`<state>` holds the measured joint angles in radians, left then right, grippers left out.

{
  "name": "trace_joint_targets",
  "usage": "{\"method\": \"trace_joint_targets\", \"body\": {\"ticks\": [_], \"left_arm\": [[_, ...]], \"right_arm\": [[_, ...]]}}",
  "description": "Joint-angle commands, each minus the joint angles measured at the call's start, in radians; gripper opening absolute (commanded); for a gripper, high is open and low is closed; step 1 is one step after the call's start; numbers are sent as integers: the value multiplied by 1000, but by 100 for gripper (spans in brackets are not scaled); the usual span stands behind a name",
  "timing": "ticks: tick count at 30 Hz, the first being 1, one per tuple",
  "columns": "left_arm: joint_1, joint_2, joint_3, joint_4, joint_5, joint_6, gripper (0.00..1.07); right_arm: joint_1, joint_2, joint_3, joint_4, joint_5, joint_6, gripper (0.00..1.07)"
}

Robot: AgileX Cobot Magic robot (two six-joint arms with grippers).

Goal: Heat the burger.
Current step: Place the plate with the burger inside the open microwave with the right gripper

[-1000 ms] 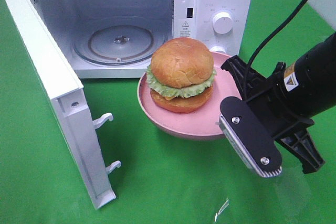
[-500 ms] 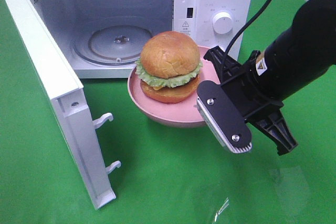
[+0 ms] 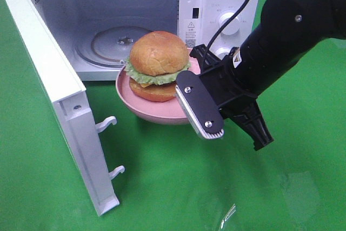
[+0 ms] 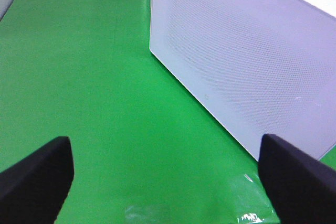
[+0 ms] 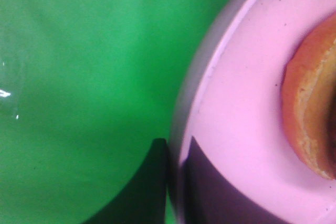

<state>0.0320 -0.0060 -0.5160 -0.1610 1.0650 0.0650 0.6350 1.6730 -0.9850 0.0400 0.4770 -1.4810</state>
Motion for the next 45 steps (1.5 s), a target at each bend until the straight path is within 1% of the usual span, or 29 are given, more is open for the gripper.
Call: {"method": "trace_joint_targets", "body": {"ticks": [1,2,5,6,9,11,16,18,25,30,36,45], "left_arm": [[0,-5,0,-7,5,-4,87],[0,-5,0,-7,5,-4,87],[0,-5,0,-7,5,-4,87],[0,-5,0,-7,5,-4,87],[0,-5,0,-7,5,-4,87],[0,-5,0,-7,5,-4,87],[0,-5,0,-7,5,-4,87],[0,-5,0,-7,5,-4,87],[0,-5,0,-7,5,-4,87],[0,-5,0,-7,5,-4,87],[0,-5,0,-7,5,-4,87],[0,-5,0,-7,5,-4,87]], "right_arm": [[12,36,-67,31,-56,13,0],[22,56,-87,31,-56,13,0],[23,66,-98,31,-58,14,0],[31,85,-120,36,-58,16,0],[31,106,-142,36,-58,22,0],[31,140,-182,35,-58,35,0],[31,155,-205,23,-58,40,0],[31,179,-236,-6,-57,70,0],[31,208,-272,-24,-59,95,0],[31,237,-317,-70,-69,115,0],[31,274,-358,-135,-132,203,0],[31,330,-411,-154,-153,233,0]]}}
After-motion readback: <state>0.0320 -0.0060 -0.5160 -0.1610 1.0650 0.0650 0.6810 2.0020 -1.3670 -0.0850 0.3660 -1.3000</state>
